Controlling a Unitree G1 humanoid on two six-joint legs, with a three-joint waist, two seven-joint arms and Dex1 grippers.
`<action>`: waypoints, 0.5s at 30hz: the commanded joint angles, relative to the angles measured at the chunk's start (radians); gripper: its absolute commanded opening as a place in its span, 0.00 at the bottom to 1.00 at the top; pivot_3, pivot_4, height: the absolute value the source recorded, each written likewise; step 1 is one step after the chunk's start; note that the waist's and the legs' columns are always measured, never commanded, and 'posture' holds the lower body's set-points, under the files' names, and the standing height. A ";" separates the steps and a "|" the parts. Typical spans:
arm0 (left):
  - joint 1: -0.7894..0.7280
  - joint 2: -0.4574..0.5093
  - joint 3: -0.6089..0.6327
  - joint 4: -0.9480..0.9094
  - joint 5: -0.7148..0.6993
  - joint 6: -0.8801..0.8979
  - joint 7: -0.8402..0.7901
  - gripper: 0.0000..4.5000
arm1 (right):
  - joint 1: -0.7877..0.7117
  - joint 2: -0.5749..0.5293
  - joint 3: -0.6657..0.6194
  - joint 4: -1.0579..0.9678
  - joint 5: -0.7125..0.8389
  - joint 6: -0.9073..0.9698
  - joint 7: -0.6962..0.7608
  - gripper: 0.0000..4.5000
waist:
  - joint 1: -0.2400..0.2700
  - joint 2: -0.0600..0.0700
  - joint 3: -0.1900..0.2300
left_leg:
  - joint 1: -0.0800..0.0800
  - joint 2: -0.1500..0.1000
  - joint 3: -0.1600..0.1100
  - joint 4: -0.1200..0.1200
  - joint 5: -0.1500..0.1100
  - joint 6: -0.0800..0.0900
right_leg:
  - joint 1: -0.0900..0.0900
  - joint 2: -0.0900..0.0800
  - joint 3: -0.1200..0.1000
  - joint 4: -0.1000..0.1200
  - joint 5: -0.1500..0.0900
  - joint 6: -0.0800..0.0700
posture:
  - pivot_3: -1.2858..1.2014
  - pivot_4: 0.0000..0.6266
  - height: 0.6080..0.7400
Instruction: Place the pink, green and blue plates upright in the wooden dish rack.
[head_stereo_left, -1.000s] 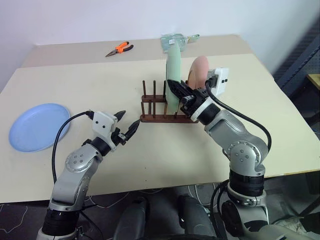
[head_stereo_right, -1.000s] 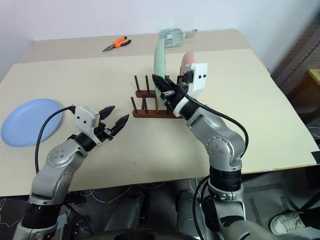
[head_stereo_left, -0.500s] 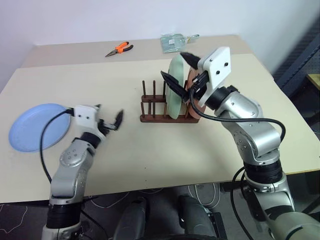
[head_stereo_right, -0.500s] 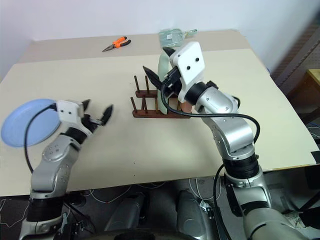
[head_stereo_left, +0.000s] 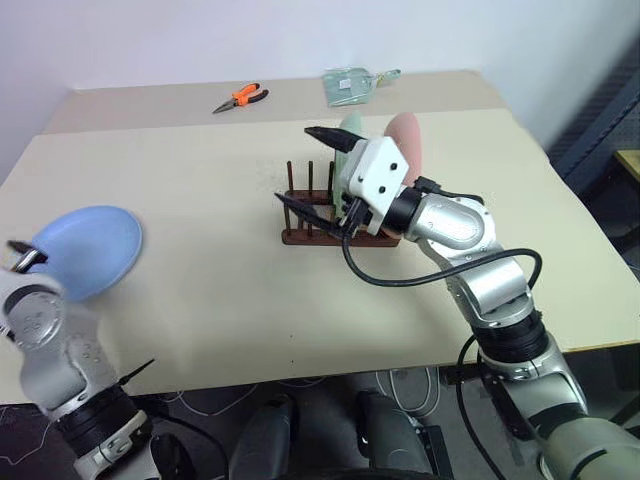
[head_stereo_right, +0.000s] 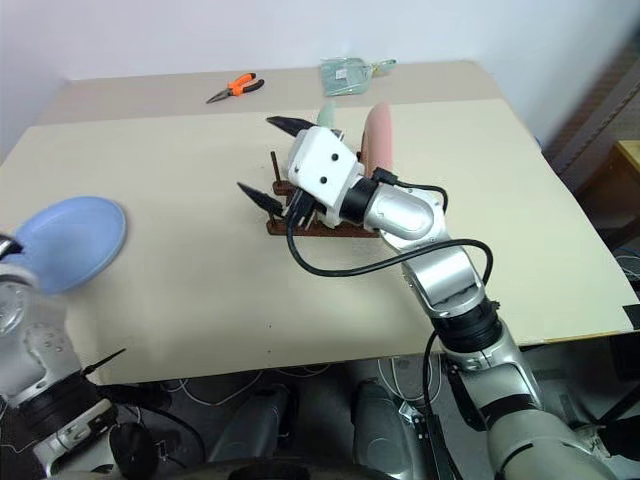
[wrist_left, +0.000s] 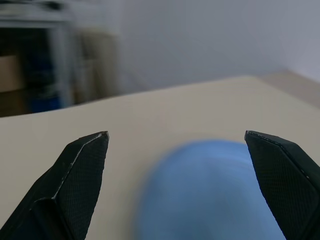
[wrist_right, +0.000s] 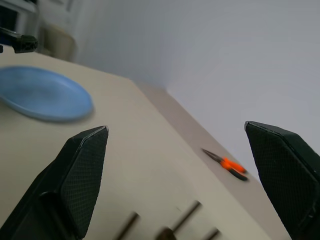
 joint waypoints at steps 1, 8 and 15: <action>-0.039 -0.039 0.099 -0.042 -0.129 0.128 0.091 1.00 | -0.010 0.033 0.010 -0.004 -0.023 -0.047 0.001 0.99 | 0.002 -0.002 -0.001 | 0.000 0.000 -0.001 0.000 0.000 0.000 | 0.000 0.000 0.000 0.000 0.000 0.000 | 0.52 0.24 0.94; -0.044 -0.060 0.158 -0.018 -0.353 0.255 0.062 0.69 | 0.012 0.054 0.019 -0.004 -0.046 -0.081 0.018 1.00 | -0.003 -0.004 -0.001 | 0.000 0.000 -0.001 0.000 0.000 -0.001 | 0.000 0.000 -0.001 0.001 0.000 0.000 | 0.52 0.24 0.94; -0.050 -0.036 0.152 0.029 -0.437 0.243 0.070 0.00 | 0.035 0.044 0.002 -0.012 -0.026 -0.035 0.044 1.00 | -0.002 -0.004 -0.001 | 0.000 0.000 -0.001 0.000 0.000 -0.002 | 0.000 0.001 -0.001 0.001 0.000 0.000 | 0.52 0.24 0.94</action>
